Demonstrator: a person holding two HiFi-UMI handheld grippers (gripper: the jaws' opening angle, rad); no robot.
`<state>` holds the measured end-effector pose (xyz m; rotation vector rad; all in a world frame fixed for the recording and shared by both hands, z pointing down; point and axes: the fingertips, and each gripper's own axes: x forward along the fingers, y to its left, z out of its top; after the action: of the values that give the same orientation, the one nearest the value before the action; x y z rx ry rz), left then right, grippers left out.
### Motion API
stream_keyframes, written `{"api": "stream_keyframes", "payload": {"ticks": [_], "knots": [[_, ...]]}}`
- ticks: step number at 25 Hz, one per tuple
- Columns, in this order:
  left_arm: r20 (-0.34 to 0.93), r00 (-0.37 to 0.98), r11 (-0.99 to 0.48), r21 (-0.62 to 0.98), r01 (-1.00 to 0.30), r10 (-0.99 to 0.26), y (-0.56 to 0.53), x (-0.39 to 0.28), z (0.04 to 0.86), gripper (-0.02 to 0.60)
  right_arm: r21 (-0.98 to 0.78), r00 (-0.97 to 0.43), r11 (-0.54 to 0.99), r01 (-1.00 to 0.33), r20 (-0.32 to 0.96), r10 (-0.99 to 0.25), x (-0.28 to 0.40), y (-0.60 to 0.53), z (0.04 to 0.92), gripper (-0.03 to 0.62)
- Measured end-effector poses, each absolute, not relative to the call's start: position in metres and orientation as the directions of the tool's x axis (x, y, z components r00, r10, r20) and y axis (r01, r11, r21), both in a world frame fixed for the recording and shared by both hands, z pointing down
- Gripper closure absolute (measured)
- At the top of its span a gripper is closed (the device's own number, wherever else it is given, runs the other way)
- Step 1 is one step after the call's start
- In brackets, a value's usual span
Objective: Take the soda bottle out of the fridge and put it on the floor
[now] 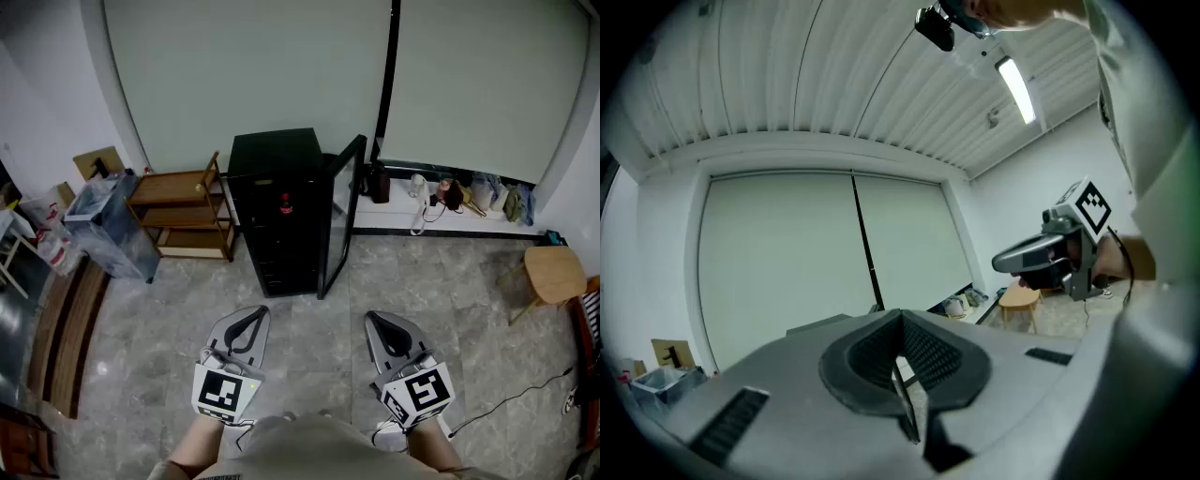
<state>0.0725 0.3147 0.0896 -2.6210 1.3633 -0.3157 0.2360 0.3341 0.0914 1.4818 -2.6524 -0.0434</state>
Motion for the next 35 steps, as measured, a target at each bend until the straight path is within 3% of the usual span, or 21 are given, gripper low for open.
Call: {"api": "stream_keyframes", "payload": {"ticks": [24,35], "knots": [[0.118,0.498,-0.511,-0.256,-0.821,-0.859,0.329,0.12,0.104,0.575,0.034,-0.566,0.572,-0.819,0.107,-0.817,0.29,0.342,0.122,0.599],[0.114,0.476,-0.488,-0.262,-0.832,-0.872,0.314,0.115,0.117,0.575,0.028,-0.602,0.609,-0.792,0.12,-0.789,0.277,0.321,0.142,0.599]]}}
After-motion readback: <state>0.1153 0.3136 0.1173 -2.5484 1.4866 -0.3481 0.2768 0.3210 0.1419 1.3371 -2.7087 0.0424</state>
